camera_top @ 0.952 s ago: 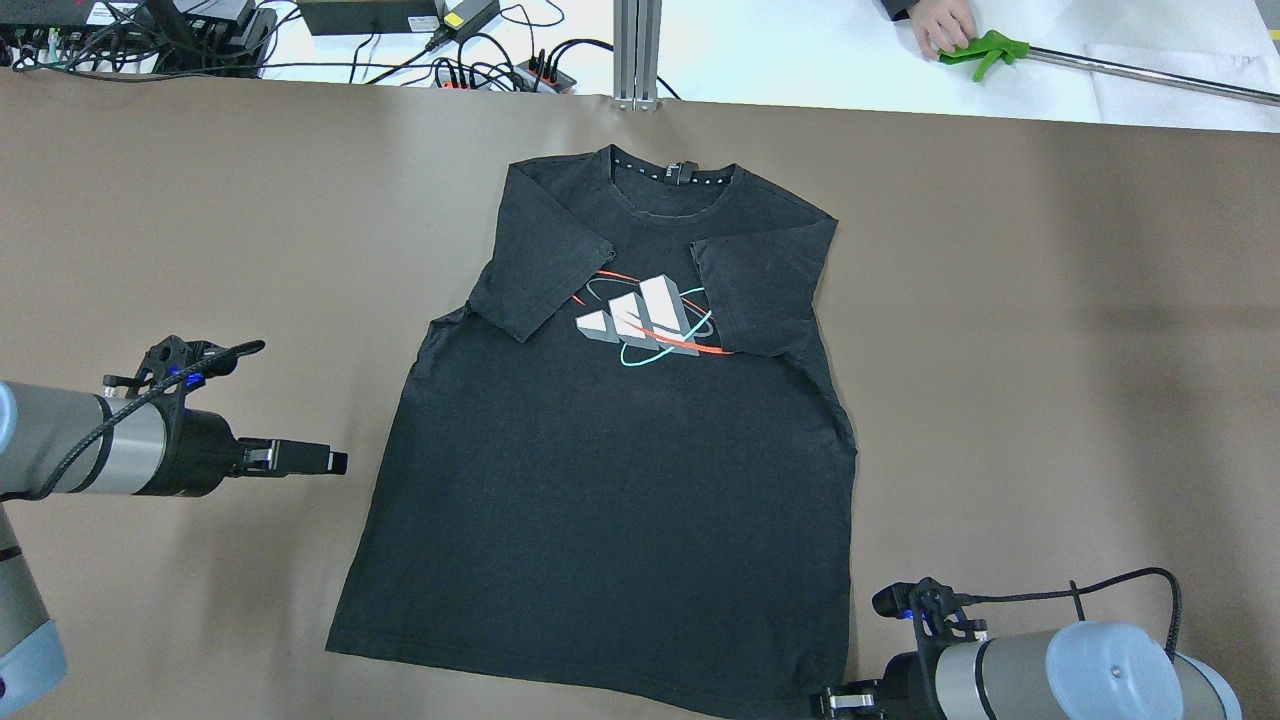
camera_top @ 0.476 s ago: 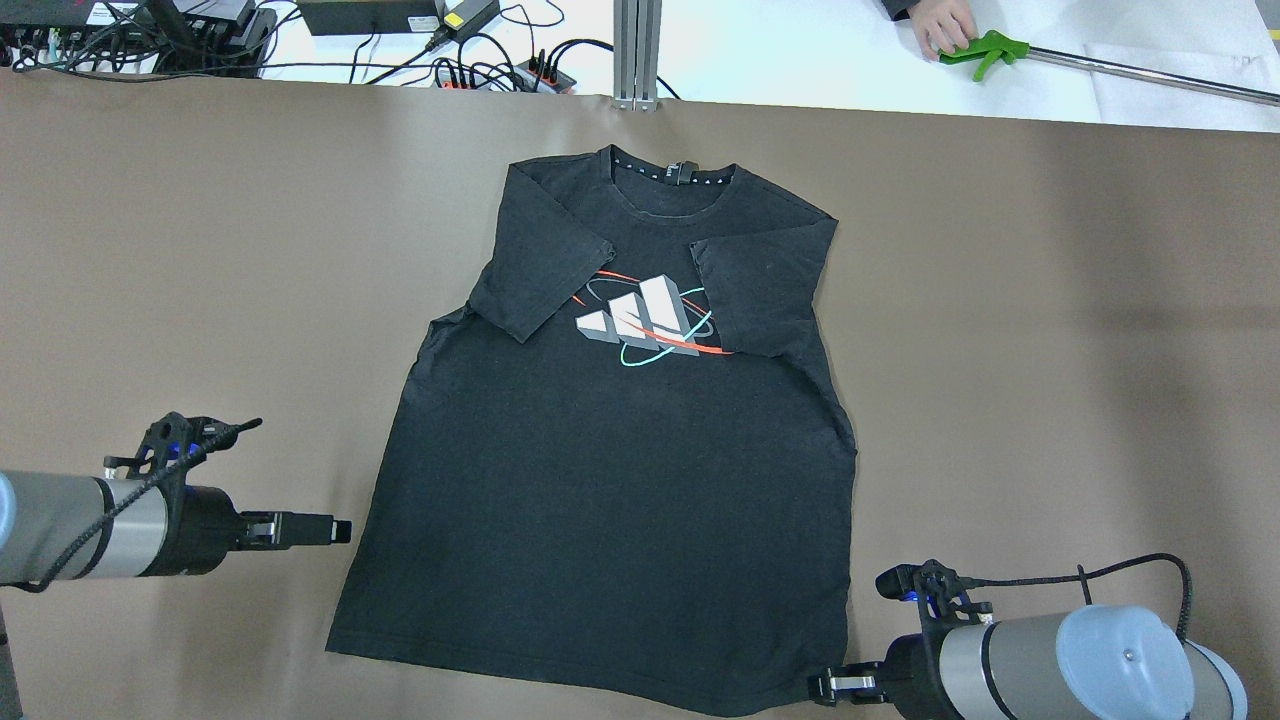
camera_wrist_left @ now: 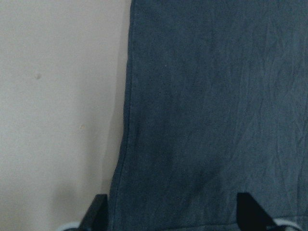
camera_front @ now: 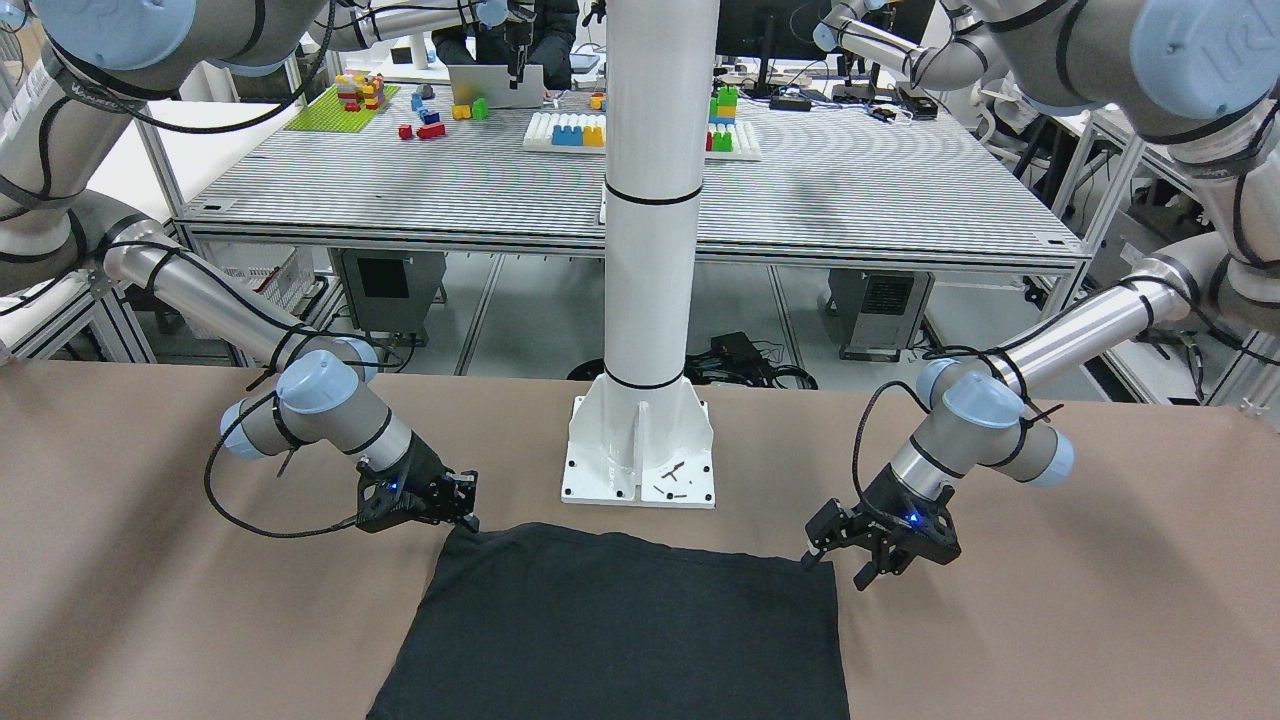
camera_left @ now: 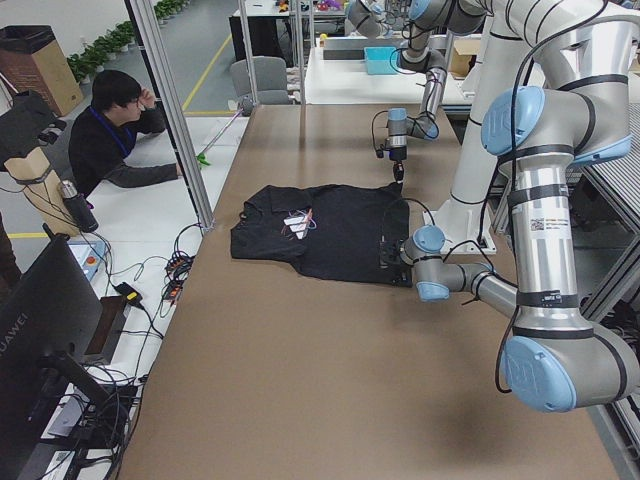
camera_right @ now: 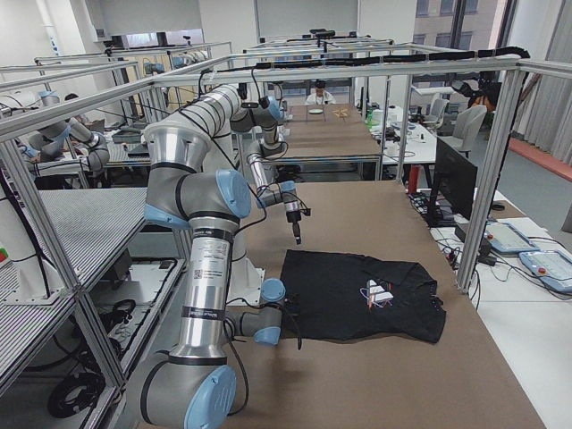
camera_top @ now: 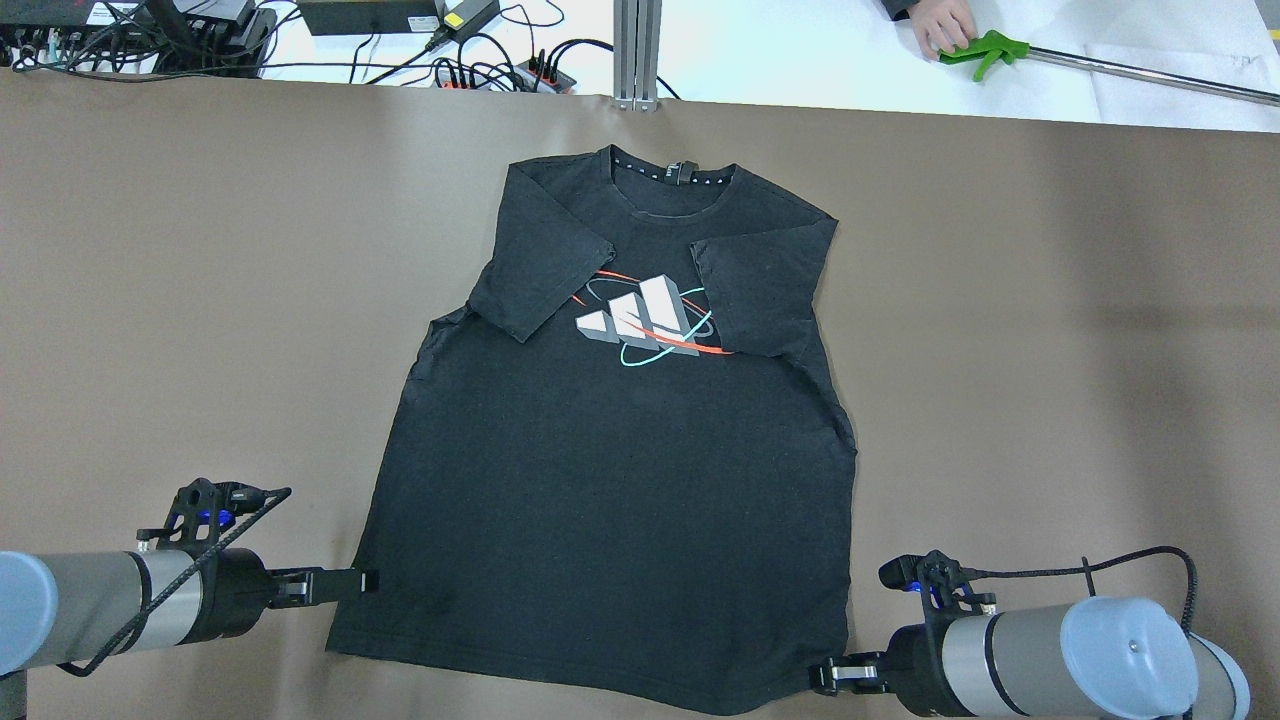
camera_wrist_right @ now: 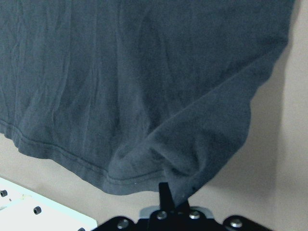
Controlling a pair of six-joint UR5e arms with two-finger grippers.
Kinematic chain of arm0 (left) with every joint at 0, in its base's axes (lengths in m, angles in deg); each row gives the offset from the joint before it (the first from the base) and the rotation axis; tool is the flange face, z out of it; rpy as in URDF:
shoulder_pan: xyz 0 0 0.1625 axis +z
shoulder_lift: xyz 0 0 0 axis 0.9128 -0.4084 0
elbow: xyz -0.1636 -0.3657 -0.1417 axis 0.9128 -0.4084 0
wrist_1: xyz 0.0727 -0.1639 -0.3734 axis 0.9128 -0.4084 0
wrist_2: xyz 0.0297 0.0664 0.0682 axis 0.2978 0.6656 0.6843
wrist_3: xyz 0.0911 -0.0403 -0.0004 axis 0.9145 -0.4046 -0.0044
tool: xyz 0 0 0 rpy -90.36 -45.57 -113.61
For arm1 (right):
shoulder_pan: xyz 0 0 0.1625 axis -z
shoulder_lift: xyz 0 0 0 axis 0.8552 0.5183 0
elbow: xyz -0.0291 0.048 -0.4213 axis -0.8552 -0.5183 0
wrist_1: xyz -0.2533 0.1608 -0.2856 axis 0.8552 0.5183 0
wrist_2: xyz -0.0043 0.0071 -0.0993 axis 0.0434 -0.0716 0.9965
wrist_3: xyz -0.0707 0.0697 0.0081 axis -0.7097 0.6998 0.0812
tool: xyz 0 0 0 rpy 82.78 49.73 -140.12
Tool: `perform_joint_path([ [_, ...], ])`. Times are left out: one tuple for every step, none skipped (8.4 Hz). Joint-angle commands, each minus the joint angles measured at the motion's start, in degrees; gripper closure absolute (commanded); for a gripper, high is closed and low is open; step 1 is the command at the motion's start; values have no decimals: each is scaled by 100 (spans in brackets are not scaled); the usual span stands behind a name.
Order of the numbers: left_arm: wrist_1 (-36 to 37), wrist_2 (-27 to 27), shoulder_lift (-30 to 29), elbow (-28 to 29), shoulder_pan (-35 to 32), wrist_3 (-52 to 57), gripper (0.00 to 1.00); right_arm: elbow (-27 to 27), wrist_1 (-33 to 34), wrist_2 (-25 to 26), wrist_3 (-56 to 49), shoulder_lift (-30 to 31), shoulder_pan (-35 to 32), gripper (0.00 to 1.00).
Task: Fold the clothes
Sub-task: 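Lower both grippers and pinch the hem corners nearest the robot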
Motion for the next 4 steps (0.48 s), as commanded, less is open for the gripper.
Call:
perform_joint_path([
  [9, 353, 87, 22, 297, -77, 6, -8, 8, 8, 7, -56, -1, 100],
  [9, 424, 88, 109, 428, -86, 6, -9, 8, -1, 7, -83, -10, 100],
  [9, 538, 88, 197, 491, -95, 6, -9, 8, -1, 7, -83, -10, 100],
  [0, 565, 70, 268, 569, -103, 6, -9, 8, 8, 7, -91, -1, 100],
])
